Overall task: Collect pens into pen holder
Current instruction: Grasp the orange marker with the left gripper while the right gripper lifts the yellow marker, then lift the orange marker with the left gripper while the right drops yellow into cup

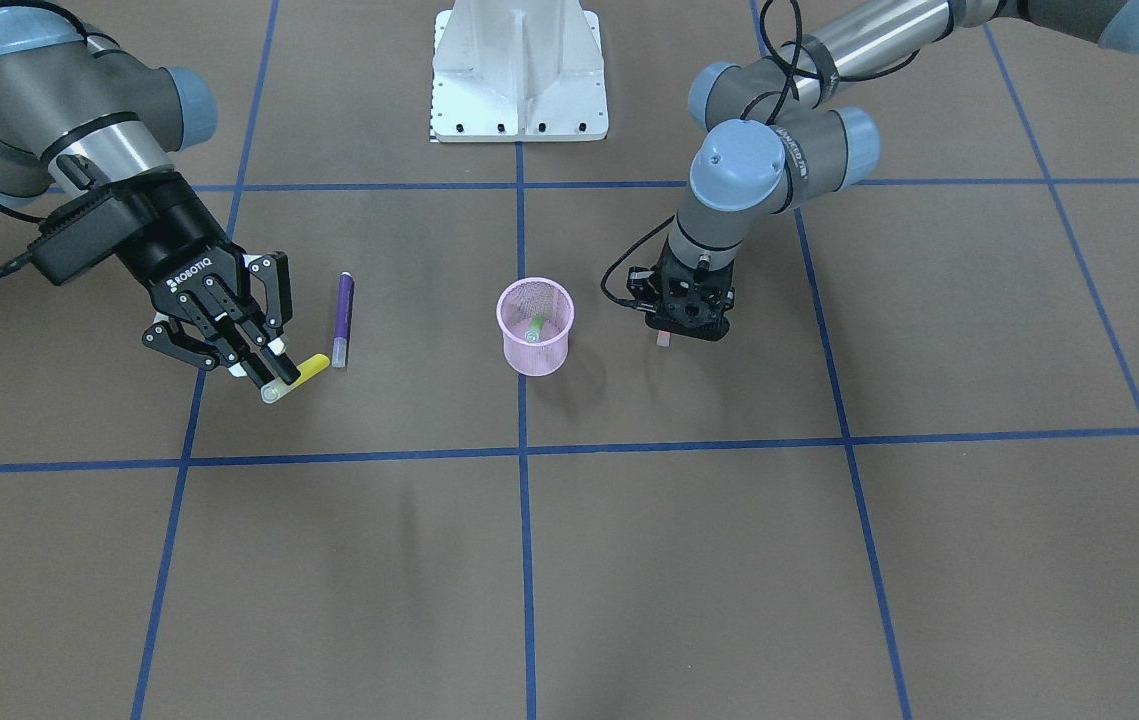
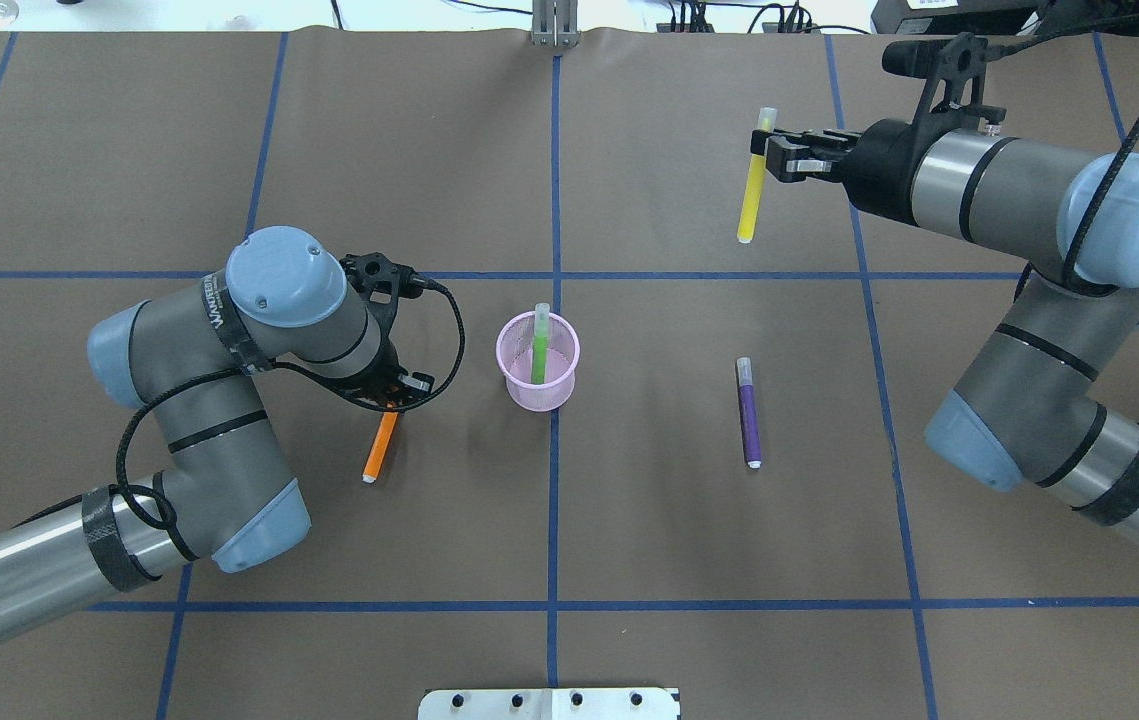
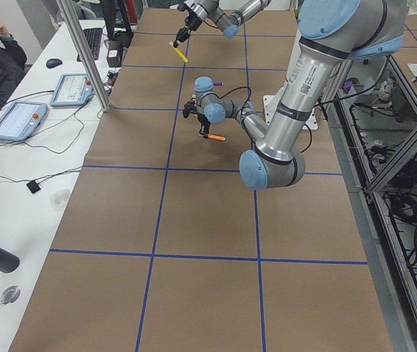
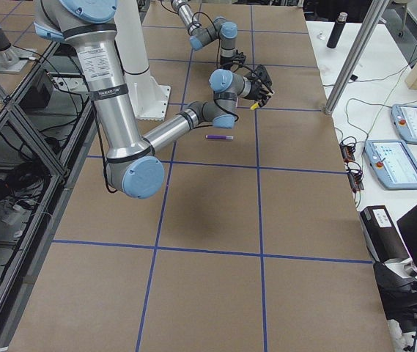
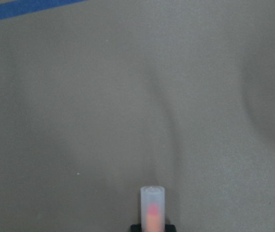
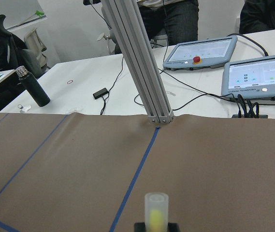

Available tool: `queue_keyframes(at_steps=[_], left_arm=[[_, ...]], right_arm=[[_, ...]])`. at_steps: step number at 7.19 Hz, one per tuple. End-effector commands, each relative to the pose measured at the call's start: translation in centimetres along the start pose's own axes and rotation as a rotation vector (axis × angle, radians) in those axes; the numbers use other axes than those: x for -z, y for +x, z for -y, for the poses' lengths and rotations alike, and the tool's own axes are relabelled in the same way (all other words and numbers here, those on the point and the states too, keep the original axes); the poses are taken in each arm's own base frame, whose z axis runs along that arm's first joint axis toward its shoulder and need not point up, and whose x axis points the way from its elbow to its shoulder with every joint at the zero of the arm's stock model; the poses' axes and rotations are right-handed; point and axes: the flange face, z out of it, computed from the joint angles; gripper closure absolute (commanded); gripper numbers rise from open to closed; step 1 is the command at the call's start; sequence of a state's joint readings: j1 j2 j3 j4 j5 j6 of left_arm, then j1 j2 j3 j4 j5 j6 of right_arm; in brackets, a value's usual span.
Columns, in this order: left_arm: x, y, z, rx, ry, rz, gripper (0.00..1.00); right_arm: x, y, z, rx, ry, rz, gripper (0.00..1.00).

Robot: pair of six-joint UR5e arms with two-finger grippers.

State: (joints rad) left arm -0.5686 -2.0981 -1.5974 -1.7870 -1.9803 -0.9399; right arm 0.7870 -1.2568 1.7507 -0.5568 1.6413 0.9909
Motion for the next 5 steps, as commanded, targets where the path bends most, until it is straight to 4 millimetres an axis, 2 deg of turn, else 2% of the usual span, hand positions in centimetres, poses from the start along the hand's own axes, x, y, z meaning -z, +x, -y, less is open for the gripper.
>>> queue_keyframes(at_steps=[1,3,4,5], left_arm=[[2.9,0.0,1.0,0.004,0.044,-0.027,1.00],[7.8,-3.1,4.5,0.031,0.134,-0.034,1.00],[9.6,-4.0,5.2,-0.012,0.168,-0.034,1.00],[11.5,-5.3,6.0,-0.030,0.203,-0.033,1.00]], right_arm=[[0.1,-0.8,0.5,-0.002,0.012,0.014,1.00],[-1.0,-4.7,0.9,-0.003,0.023,0.076,1.00],[-1.7,-6.9,-0.2,-0.004,0.057,0.078,1.00],[-2.9,-10.3,-2.4,-0.006,0.092,0.080,1.00]])
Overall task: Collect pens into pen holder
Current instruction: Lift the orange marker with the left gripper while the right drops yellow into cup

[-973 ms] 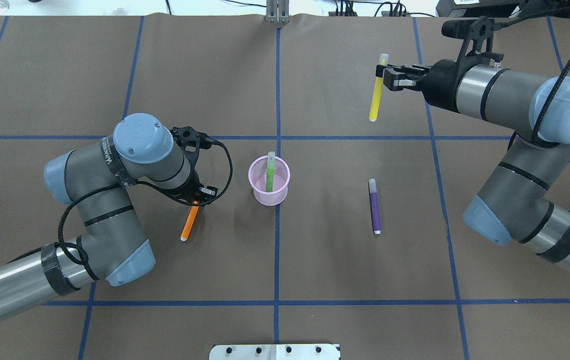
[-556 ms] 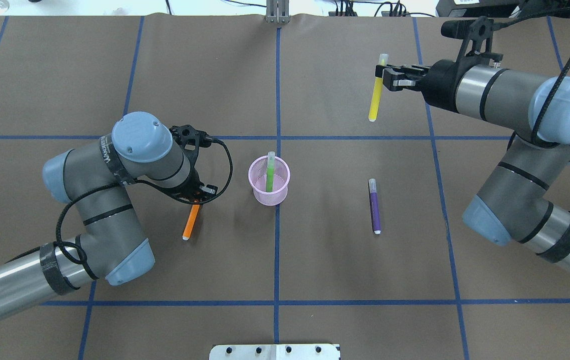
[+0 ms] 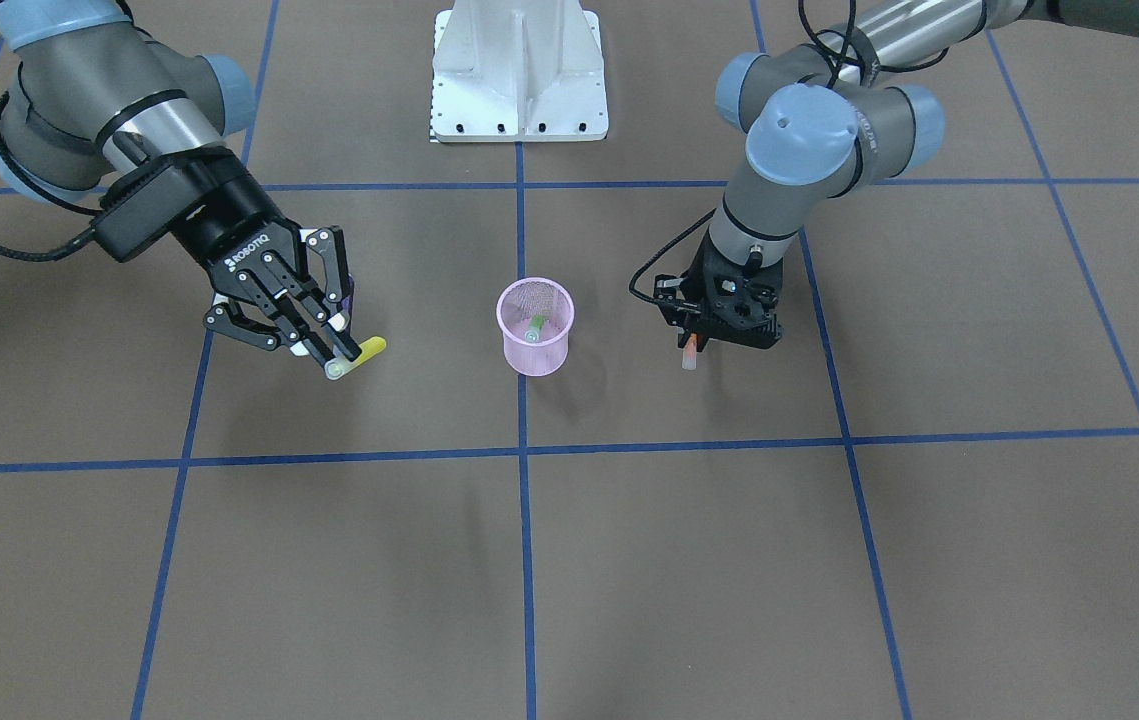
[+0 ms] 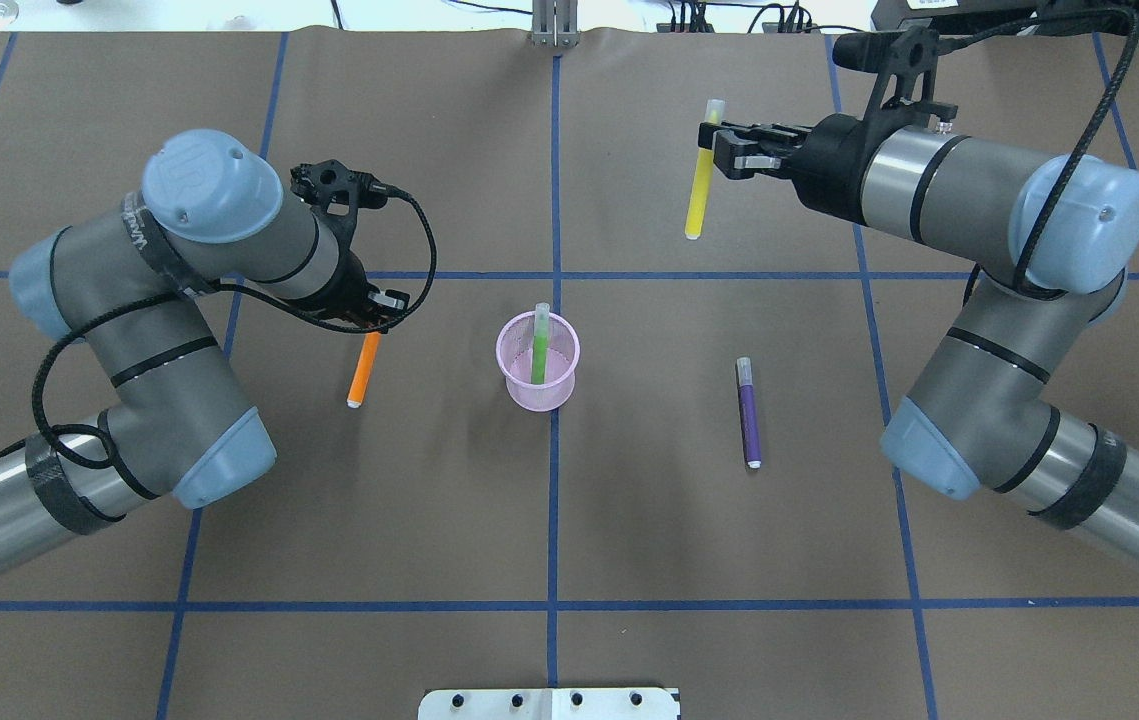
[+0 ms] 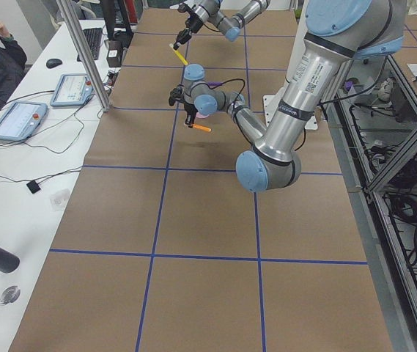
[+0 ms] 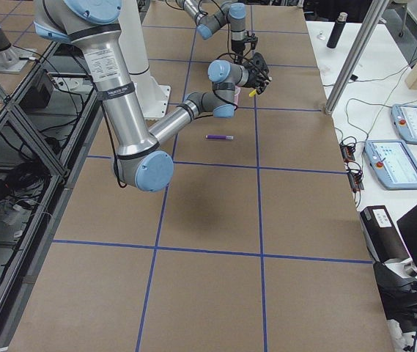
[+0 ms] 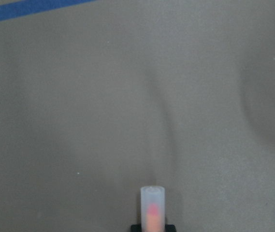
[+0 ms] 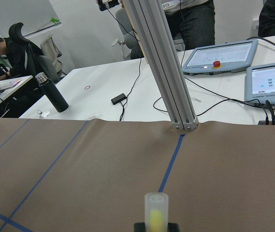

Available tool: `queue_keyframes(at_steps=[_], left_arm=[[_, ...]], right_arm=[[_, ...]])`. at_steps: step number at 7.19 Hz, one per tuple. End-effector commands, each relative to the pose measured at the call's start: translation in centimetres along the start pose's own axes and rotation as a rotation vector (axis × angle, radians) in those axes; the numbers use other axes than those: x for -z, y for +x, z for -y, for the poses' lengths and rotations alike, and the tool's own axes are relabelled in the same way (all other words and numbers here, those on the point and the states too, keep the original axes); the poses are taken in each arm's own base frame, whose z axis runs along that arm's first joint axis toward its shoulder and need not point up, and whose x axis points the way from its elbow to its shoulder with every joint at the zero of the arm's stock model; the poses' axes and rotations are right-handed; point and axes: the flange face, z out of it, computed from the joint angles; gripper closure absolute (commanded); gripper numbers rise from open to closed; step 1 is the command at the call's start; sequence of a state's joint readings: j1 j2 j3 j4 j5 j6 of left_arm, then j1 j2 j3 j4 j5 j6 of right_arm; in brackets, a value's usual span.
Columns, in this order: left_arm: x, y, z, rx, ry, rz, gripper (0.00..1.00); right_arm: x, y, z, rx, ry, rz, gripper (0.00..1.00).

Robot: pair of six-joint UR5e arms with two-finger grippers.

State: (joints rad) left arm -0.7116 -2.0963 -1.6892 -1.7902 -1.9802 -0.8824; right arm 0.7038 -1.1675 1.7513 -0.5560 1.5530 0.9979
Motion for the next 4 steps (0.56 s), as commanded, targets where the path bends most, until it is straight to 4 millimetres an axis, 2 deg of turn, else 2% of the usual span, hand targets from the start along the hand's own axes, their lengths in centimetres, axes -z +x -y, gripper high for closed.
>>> queue_keyframes(at_steps=[1,2,3,4], left_arm=[[3.7,-2.3,2.3,-0.049,0.069,0.000,1.00],[4.1,-3.1,2.8,-0.059,0.075,0.009,1.00],[4.3,-3.5,3.1,-0.066,0.081,0.012,1.00],[4.3,-3.6,3.1,-0.064,0.080,0.014,1.00]], right_arm=[[-1.9,-5.5,-5.1,0.004,0.059,-0.009,1.00],[-2.6,-8.5,-7.3,0.006,0.095,-0.044,1.00],[-3.9,-10.4,-9.5,0.035,0.102,-0.083,1.00],[-4.3,-12.2,-11.6,0.039,0.116,-0.096,1.00]])
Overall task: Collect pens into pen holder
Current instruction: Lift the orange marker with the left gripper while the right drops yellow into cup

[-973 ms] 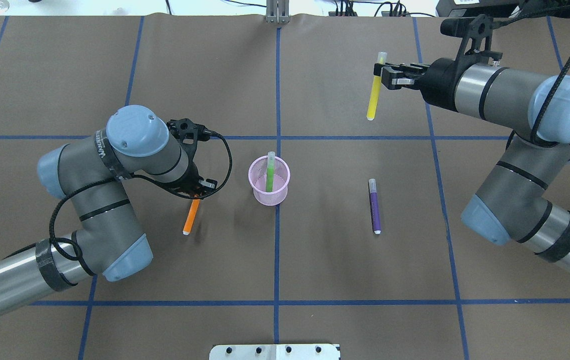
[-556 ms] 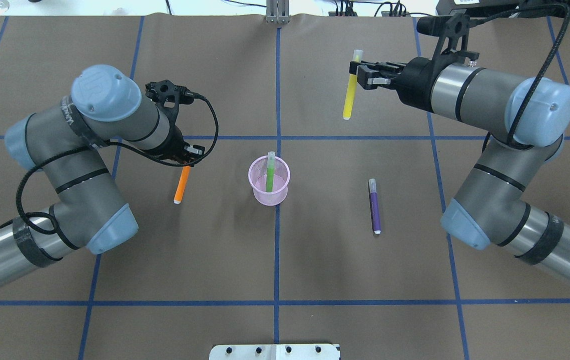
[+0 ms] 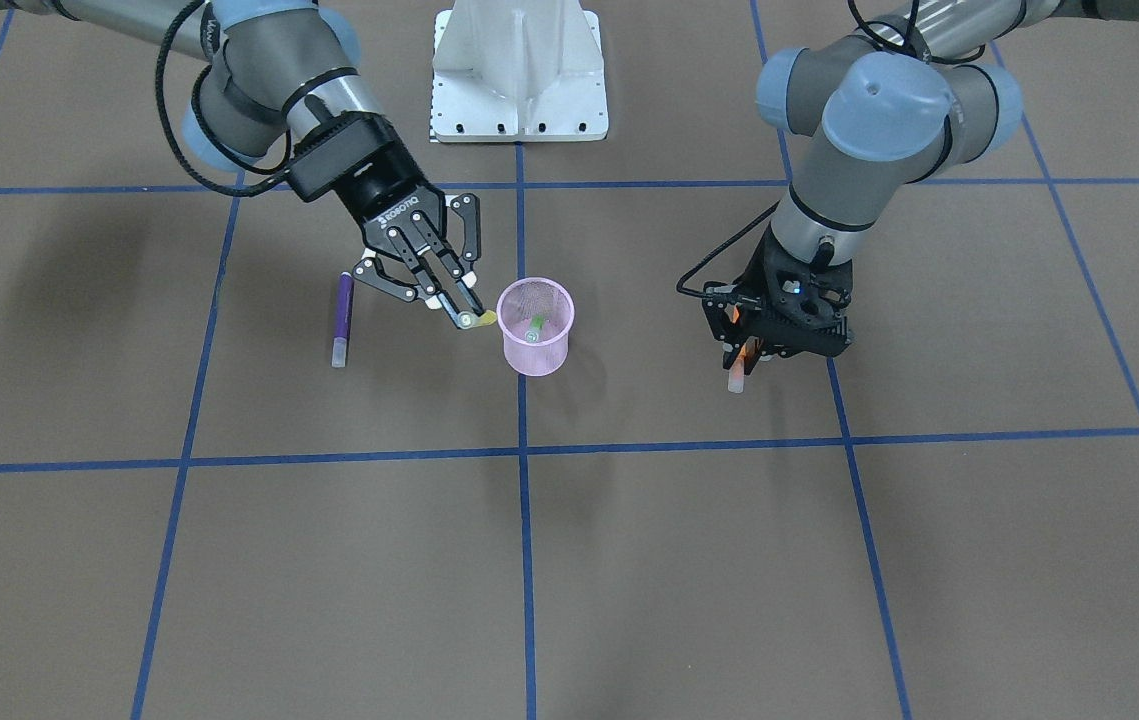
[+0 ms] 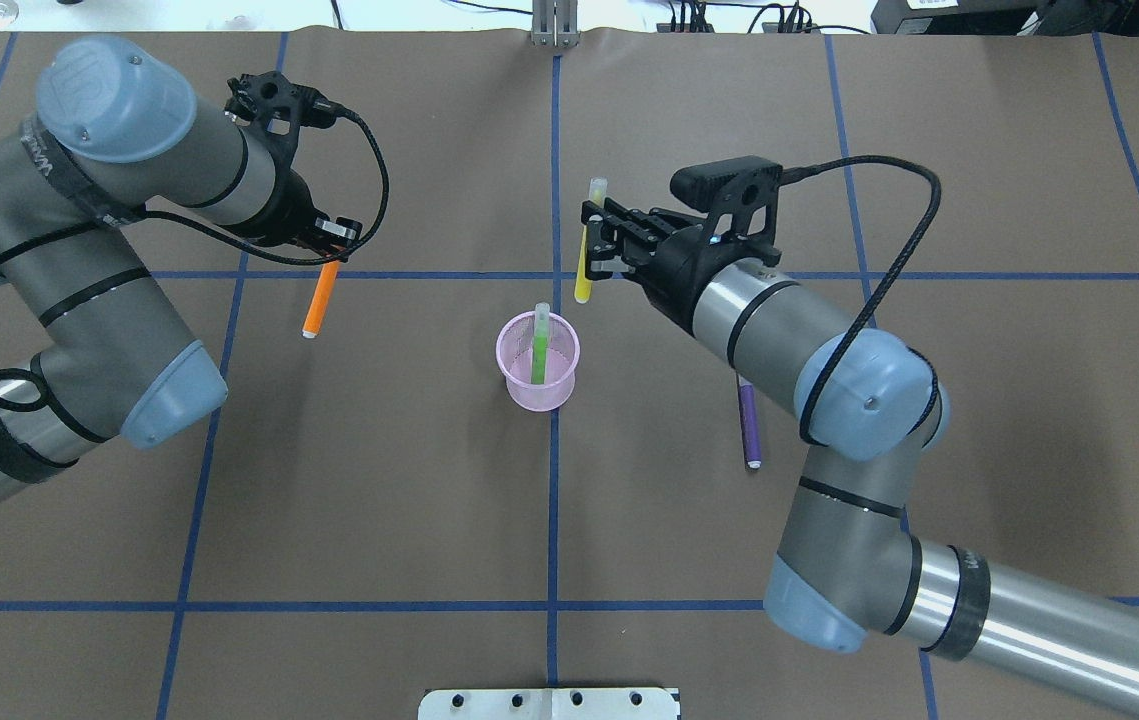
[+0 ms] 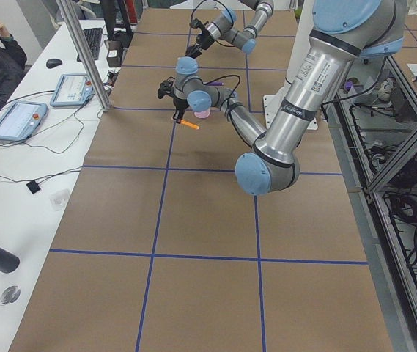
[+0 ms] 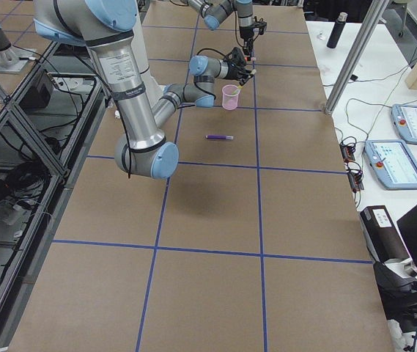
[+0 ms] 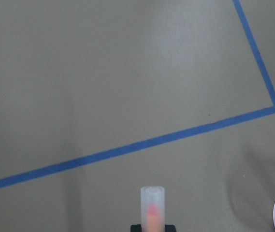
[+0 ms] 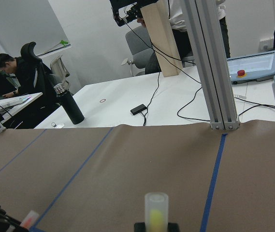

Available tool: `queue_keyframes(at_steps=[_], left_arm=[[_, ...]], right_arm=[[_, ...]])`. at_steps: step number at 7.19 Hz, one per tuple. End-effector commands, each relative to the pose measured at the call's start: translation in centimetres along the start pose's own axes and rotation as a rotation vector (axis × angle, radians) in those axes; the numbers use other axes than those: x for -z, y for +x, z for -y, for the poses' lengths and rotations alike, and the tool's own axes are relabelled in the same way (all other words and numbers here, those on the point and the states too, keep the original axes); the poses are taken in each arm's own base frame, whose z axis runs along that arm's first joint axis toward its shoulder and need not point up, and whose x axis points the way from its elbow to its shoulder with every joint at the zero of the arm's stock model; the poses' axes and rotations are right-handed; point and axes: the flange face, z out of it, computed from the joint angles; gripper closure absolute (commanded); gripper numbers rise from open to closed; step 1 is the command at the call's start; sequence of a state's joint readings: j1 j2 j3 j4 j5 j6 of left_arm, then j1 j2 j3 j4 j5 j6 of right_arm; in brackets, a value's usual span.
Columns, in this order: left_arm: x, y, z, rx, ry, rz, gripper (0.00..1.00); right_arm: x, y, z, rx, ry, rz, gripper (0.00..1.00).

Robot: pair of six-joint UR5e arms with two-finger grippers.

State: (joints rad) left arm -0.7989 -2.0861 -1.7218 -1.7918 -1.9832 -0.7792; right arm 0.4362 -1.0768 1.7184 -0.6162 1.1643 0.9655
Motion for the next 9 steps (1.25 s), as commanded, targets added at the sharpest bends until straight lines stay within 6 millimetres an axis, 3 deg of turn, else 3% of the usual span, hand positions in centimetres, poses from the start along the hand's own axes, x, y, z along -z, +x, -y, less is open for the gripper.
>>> queue_keyframes(at_steps=[1,2,5,6,7,9], left_arm=[[-0.1,-0.6,0.2,-0.001,0.000,0.008,1.00],[-0.3,-0.8,0.2,0.001,-0.004,0.012,1.00],[-0.2,-1.2,0.5,-0.007,-0.002,0.016,1.00],[0.0,-1.4,0.7,-0.004,0.001,0.016,1.00],[0.0,-1.4,0.7,-0.004,0.002,0.017,1.00],[0.5,-1.1,0.8,-0.011,0.016,0.008,1.00]], right_arm=[[-0.4,-3.1,-4.6,0.020,0.024,-0.045,1.00],[-0.1,-3.7,-4.8,0.018,0.023,-0.036,1.00],[0.8,-5.2,-8.6,0.088,-0.007,-0.039,1.00],[0.5,-5.2,-8.8,0.084,-0.007,-0.047,0.30],[0.5,-5.1,-8.6,0.082,0.013,-0.059,0.01],[0.7,-5.9,-7.2,0.033,0.033,-0.038,0.01]])
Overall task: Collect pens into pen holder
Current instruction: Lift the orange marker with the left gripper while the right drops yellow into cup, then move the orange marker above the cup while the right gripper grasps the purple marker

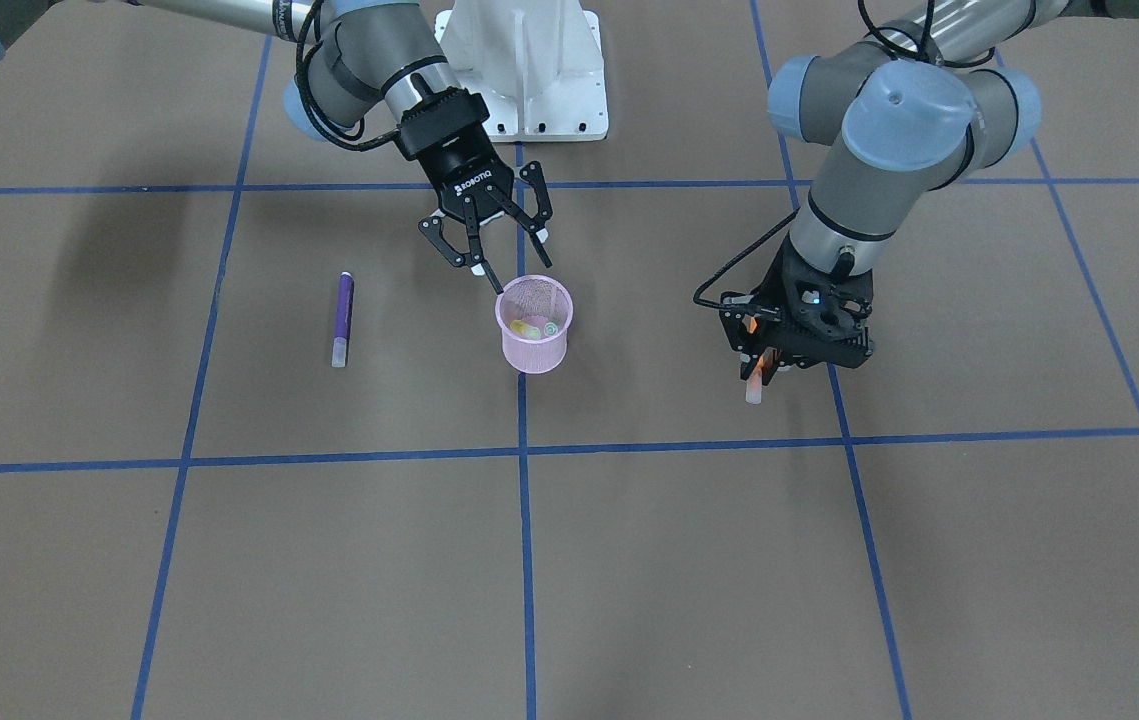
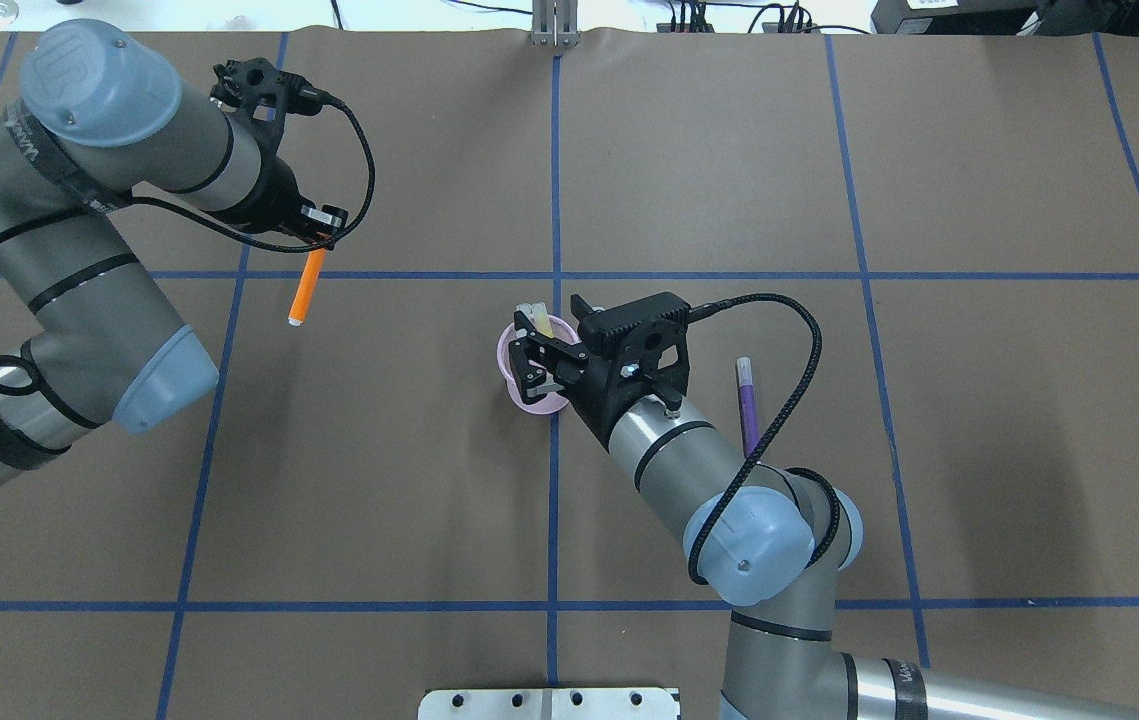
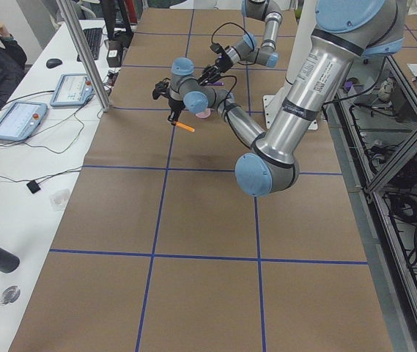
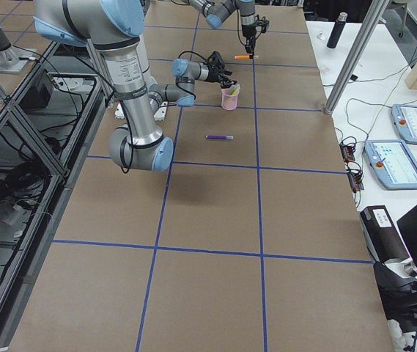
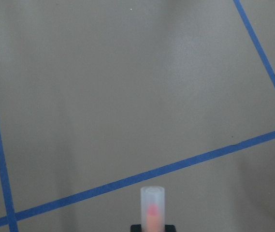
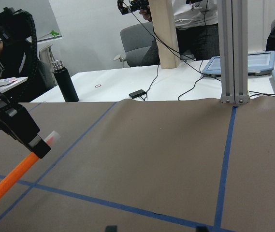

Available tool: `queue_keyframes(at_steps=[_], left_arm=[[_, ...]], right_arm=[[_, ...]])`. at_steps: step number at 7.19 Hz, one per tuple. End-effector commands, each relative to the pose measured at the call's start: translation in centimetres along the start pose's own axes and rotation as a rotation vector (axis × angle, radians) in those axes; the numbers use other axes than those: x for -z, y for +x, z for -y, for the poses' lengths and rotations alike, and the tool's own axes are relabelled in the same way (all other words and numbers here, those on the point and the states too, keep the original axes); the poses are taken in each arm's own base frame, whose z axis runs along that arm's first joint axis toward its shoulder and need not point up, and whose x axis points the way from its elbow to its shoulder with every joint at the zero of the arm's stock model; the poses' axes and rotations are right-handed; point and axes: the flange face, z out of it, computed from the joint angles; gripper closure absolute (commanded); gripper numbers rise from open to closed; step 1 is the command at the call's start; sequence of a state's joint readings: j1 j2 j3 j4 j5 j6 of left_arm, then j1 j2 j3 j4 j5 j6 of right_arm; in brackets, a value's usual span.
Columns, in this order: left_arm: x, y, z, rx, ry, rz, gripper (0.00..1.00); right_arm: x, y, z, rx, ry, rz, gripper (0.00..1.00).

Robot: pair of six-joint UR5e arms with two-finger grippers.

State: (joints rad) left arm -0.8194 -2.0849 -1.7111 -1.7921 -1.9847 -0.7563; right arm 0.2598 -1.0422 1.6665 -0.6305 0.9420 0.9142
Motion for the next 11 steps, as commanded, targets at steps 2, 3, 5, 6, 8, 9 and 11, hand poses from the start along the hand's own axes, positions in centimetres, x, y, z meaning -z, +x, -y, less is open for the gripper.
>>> queue_keyframes(at_steps=[2,3,5,6,8,9,11], left_arm=[[3.7,2.3,1.2,-0.029,0.212,-0.014,1.00],[5.0,3.1,1.4,0.008,0.308,-0.108,1.00],[6.9,4.4,1.2,0.113,0.434,-0.316,1.00],[7.1,5.1,0.6,0.169,0.490,-0.363,1.00],[4.8,9.8,-3.0,0.210,0.568,-0.457,1.00],[4.7,10.5,-3.6,0.211,0.567,-0.487,1.00],[2.9,11.0,-5.6,0.194,0.606,-0.578,1.00]], right_arm=[[-1.3,0.8,2.3,-0.149,-0.125,-0.006,0.01],[-2.1,2.0,3.5,-0.188,-0.232,-0.078,0.01],[-3.5,7.8,7.0,-0.296,-0.545,-0.209,0.01],[-3.6,11.5,8.5,-0.346,-0.740,-0.343,0.01],[-3.6,16.0,5.4,-0.344,-0.850,-0.485,0.01],[-3.6,17.1,4.0,-0.330,-0.875,-0.499,0.01],[-4.4,19.3,1.4,-0.229,-0.950,-0.495,0.01]])
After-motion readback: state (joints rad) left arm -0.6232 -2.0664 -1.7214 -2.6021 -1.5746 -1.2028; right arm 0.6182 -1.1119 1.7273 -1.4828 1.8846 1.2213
